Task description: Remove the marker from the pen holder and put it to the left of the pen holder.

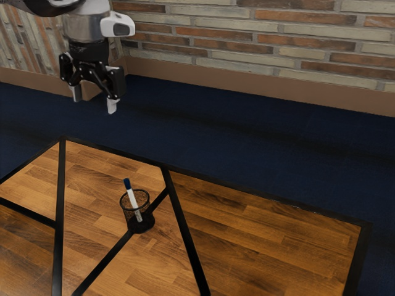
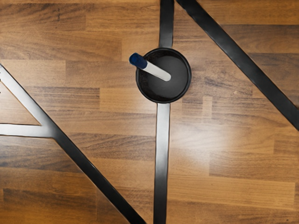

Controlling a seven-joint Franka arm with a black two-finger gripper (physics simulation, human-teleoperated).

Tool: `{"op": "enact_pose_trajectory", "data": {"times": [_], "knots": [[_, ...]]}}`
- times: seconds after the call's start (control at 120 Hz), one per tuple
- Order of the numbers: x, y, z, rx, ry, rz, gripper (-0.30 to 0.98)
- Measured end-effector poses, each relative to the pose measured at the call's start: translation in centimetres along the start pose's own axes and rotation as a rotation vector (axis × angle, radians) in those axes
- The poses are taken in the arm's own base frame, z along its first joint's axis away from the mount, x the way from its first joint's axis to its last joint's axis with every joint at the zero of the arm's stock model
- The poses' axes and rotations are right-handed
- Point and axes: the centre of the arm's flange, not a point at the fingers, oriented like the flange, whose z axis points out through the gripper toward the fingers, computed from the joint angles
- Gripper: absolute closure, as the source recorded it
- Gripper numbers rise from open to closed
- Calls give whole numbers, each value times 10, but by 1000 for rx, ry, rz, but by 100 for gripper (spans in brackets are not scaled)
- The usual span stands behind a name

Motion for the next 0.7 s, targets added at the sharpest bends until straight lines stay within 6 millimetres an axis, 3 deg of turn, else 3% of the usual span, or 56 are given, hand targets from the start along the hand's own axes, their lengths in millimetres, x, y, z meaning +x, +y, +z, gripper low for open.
{"op": "enact_pose_trajectory", "data": {"times": [0.133, 0.175, 0.267, 0.4, 0.533, 0.7], "knots": [[20, 0, 16, -3, 53, -50, 0], [36, 0, 43, -1, 37, -65, 0], [54, -23, 116, 2, -27, -134, 0], [65, -35, 188, -27, -16, -201, 0], [82, -26, 215, -55, 53, -249, 0], [96, -16, 228, -72, 97, -281, 0]]}}
